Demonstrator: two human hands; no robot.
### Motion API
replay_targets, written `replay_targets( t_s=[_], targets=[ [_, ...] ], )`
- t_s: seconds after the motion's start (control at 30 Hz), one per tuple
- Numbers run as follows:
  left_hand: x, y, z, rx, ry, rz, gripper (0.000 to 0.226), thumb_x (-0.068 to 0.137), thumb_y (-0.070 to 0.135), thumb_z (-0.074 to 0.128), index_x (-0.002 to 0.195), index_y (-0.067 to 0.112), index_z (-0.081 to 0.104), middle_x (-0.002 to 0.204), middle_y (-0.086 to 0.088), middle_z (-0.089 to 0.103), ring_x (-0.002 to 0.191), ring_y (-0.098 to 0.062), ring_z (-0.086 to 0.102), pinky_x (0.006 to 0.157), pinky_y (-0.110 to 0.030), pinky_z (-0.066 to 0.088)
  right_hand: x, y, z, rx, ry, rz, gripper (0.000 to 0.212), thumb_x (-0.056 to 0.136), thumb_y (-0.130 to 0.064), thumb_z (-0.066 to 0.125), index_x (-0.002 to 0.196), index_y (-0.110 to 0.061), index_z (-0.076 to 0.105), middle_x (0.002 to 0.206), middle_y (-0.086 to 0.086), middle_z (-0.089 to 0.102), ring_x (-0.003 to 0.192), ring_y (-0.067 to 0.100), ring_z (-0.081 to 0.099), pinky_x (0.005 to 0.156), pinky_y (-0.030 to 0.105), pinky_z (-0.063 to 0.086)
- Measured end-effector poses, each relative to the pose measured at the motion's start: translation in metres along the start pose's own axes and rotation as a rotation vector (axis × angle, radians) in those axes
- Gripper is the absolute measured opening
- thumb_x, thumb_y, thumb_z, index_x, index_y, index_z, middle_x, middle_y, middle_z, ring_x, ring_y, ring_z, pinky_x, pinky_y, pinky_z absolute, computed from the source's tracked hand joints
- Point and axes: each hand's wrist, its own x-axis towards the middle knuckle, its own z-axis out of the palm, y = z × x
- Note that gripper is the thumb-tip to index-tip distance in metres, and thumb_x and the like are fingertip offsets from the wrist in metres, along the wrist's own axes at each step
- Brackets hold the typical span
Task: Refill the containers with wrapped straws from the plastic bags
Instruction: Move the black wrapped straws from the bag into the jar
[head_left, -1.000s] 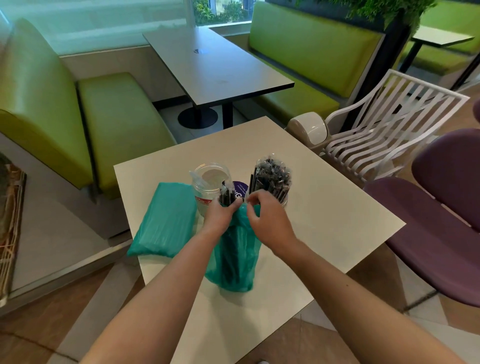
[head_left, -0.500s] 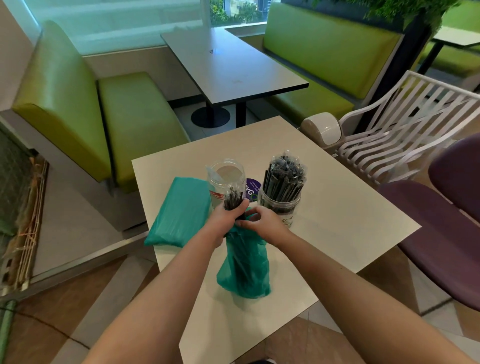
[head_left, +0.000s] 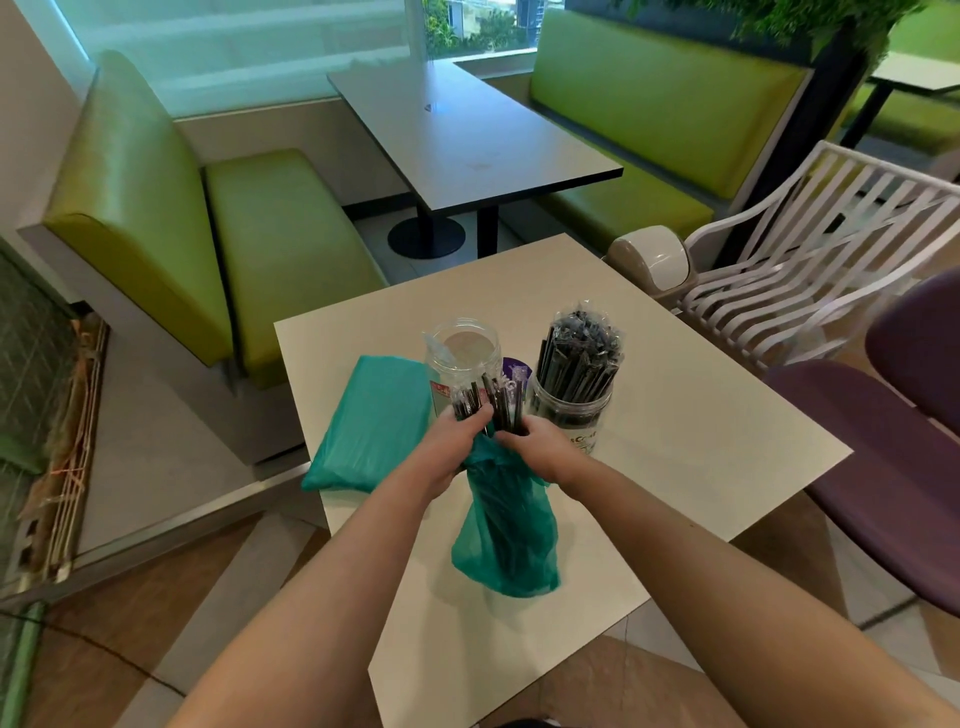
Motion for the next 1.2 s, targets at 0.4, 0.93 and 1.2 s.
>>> replay_targets(
  t_s=[0.4,0.93,1.2],
  targets=[
    [0.007,0.004,0.010,0.371,0.128,0.068,0.040,0.097,0.037,0.055,0.131,0.018,0.046,0.122,-0.007,0.062,0.110,-0.024,0.061,0.099,-0.044,0.048,0.000,0.004,-0.015,0.123,0.041,0.003,0.035,0.090,-0.017,0.065,0.124,-0.017,0.057,0.116,0.005,0.066,0.105,0.021,0.063,0.095,0.039,0.051],
    [0.029,0.016,0.057,0.705,0.112,0.174,0.041,0.097,0.039,0.054,0.130,0.015,0.046,0.124,-0.009,0.062,0.115,-0.030,0.057,0.099,-0.047,0.045,-0.016,-0.057,-0.096,0.078,0.383,-0.340,0.016,0.101,-0.020,0.048,0.115,-0.013,0.048,0.097,0.005,0.069,0.082,0.002,0.060,0.060,0.007,0.040],
    [0.044,0.023,0.076,0.687,0.085,0.196,0.058,0.095,0.033,0.061,0.146,0.019,0.038,0.138,-0.008,0.057,0.126,-0.029,0.052,0.106,-0.043,0.042,-0.019,-0.071,-0.117,0.049,0.506,-0.446,0.019,0.100,-0.024,0.049,0.116,-0.015,0.049,0.100,0.001,0.065,0.095,0.017,0.063,0.084,0.036,0.052]
  ],
)
